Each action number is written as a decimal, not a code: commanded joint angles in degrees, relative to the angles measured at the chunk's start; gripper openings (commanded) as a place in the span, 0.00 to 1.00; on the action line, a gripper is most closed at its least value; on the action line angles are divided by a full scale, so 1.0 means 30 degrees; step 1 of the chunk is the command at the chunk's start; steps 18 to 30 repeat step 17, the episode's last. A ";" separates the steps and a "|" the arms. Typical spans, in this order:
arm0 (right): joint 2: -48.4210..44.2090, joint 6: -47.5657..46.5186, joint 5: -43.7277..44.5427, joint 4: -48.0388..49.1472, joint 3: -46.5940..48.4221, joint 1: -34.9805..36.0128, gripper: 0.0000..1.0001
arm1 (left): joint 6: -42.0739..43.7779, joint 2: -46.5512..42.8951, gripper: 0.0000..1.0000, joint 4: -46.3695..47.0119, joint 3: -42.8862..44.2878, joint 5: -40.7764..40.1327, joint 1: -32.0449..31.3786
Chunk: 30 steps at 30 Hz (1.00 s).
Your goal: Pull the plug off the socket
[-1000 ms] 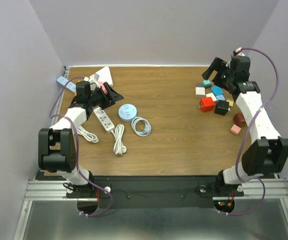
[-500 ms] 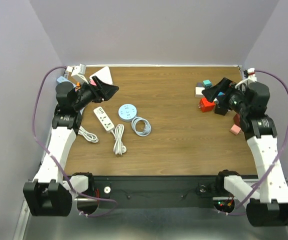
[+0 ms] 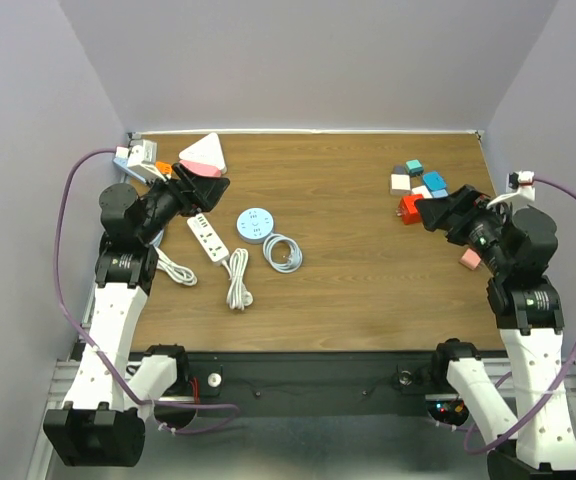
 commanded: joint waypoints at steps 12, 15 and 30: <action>0.0466 0.0228 0.0861 0.0249 0.1633 0.0062 1.00 | -0.0822 0.0430 0.83 0.1224 0.0181 0.0941 0.0037; 0.0584 0.0344 0.1356 0.0249 0.1605 0.0062 1.00 | -0.0880 0.0430 0.83 0.1341 0.0211 0.1058 0.0037; 0.0439 0.0316 0.1739 0.0278 0.1430 0.0062 1.00 | -0.0910 0.0372 0.83 0.1371 0.0211 0.1291 0.0037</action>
